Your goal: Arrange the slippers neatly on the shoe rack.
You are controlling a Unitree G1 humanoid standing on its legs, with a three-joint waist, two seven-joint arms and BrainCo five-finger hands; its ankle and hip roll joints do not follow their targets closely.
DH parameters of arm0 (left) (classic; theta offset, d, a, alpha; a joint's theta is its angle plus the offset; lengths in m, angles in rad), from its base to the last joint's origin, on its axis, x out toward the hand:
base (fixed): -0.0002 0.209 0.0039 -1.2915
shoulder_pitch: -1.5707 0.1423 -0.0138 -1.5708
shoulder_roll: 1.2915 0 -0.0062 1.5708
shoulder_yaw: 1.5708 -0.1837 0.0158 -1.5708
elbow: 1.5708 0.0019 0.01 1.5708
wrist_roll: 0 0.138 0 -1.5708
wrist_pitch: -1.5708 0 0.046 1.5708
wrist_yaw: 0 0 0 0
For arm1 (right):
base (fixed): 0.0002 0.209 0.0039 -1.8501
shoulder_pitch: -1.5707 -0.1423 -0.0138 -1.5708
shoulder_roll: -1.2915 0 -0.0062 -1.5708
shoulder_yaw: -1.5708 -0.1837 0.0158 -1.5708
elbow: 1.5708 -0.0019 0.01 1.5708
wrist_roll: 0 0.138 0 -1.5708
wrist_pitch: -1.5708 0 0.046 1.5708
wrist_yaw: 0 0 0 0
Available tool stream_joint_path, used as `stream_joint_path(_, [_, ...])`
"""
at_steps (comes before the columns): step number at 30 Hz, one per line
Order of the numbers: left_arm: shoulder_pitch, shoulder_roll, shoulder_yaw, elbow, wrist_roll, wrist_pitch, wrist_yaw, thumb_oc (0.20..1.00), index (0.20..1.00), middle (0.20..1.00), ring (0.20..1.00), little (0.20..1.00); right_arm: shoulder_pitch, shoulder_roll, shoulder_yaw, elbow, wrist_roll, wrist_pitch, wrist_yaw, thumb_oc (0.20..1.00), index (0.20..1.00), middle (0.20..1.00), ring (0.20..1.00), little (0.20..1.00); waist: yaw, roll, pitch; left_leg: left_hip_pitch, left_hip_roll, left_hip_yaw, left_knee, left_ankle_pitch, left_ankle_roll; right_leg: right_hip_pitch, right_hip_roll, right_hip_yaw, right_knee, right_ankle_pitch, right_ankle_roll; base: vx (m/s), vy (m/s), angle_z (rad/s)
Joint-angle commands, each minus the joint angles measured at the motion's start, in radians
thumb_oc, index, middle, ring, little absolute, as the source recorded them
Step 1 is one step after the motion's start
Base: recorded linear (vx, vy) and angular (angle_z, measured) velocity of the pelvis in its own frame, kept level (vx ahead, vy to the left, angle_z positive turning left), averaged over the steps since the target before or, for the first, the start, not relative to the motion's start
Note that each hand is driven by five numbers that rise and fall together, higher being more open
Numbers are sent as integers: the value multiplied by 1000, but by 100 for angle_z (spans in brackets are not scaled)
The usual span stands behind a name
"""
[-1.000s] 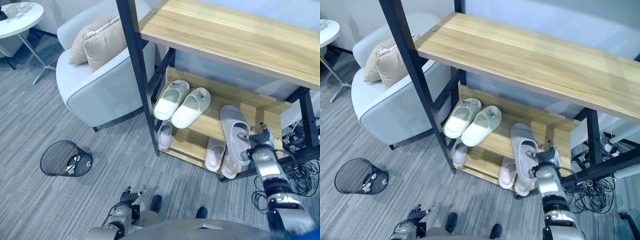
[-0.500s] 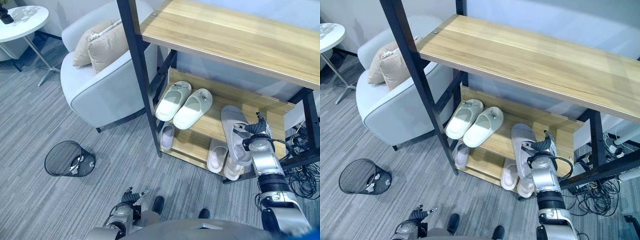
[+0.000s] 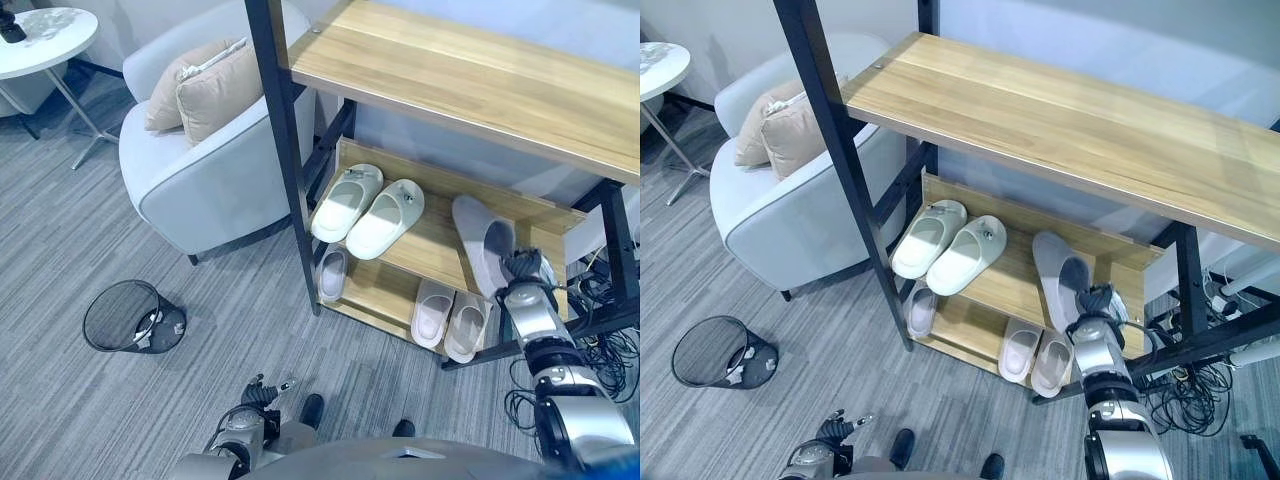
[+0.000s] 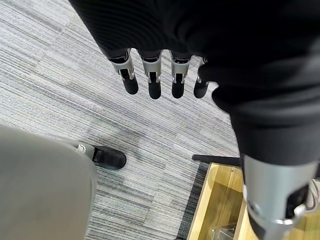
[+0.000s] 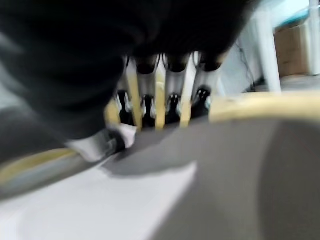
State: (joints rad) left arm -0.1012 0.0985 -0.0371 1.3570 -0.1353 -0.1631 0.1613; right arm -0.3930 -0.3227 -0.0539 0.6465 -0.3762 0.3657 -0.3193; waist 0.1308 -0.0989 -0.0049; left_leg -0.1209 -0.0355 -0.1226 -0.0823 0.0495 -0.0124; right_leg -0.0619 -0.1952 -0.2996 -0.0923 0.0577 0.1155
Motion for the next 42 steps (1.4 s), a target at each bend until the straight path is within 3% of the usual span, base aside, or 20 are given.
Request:
stream_joint_path(1, [145, -79, -82, 160, 28, 23, 4, 1000, 1000, 1000, 1000, 1000, 46, -34, 10, -26, -12, 4, 4, 1000, 1000, 1000, 1000, 1000, 23, 3, -2, -37, 36, 58, -5, 16, 28, 42, -51, -3, 5, -11, 57, 0, 0, 0])
stream_joint_path(5, [146, -81, -82, 163, 27, 20, 1, 1000, 1000, 1000, 1000, 1000, 38, -38, 14, -31, -19, 0, 12, 1000, 1000, 1000, 1000, 1000, 26, 3, 1, -37, 37, 58, -5, 17, 28, 42, -50, -3, 5, -11, 57, 0, 0, 0])
stream_joint_path(7, [148, -81, -81, 165, 27, 20, 2, 1000, 1000, 1000, 1000, 1000, 37, -37, 21, -30, -24, 0, 14, 900, 900, 900, 900, 900, 27, 3, 3, -37, 37, 57, -5, 17, 28, 43, -49, -2, 5, -11, 56, 0, 0, 0])
stream_joint_path(8, [149, -81, -81, 165, 27, 20, 2, 1000, 1000, 1000, 1000, 1000, 37, -37, 24, -29, -26, 0, 16, 799, 799, 799, 799, 799, 27, 3, 3, -37, 37, 57, -5, 17, 28, 43, -49, -2, 5, -11, 56, 0, 0, 0])
stream_joint_path(9, [151, -80, -80, 167, 26, 19, 3, 1000, 1000, 1000, 1000, 1000, 38, -36, 31, -23, -31, -1, 19, 809, 809, 809, 809, 809, 29, 3, 3, -37, 37, 57, -5, 17, 28, 43, -49, -2, 5, -11, 55, 0, 0, 0])
stream_joint_path(11, [152, -78, -78, 169, 28, 20, 4, 1000, 1000, 1000, 1000, 1000, 38, -37, 34, -14, -33, -3, 17, 1000, 1000, 1000, 1000, 1000, 31, 2, 2, -37, 37, 55, -5, 17, 28, 44, -49, -4, 5, -11, 56, 0, 0, 0])
stream_joint_path(18, [154, -73, -86, 169, 39, 21, 4, 1000, 1000, 1000, 1000, 1000, -12, -54, 58, 32, -32, -33, -5, 1000, 1000, 1000, 1000, 1000, 41, -1, 3, -38, 38, 50, -5, 20, 28, 46, -51, -12, 5, -11, 58, 0, 0, 0])
stream_joint_path(34, [151, -88, -84, 171, 24, 17, 20, 1000, 1000, 1000, 1000, 1000, -156, -87, 114, 121, -20, -37, -52, 1000, 1000, 1000, 1000, 1000, 64, -11, 26, -60, 32, 34, -5, 29, 31, 44, -58, -32, 5, -9, 68, 4, 16, 2])
stream_joint_path(35, [150, -88, -84, 171, 23, 16, 21, 1000, 1000, 1000, 1000, 1000, -164, -91, 121, 137, -21, -35, -49, 809, 809, 809, 809, 809, 65, -12, 27, -62, 31, 34, -5, 29, 31, 43, -59, -34, 5, -9, 69, 6, 25, 15])
stream_joint_path(37, [150, -92, -89, 171, 21, 10, 26, 1000, 1000, 1000, 1000, 1000, -188, -95, 137, 183, -20, -31, -40, 200, 200, 200, 200, 200, 67, -12, 30, -65, 30, 31, -5, 31, 32, 41, -61, -38, 5, -8, 71, -2, 25, 16])
stream_joint_path(42, [147, -95, -98, 170, 11, -9, 24, 1000, 1000, 1000, 1000, 1000, -238, -118, 174, 276, -1, -67, -65, 200, 200, 200, 200, 200, 75, -13, 44, -76, 27, 25, -5, 36, 34, 39, -62, -45, 5, -8, 72, 0, 15, 7])
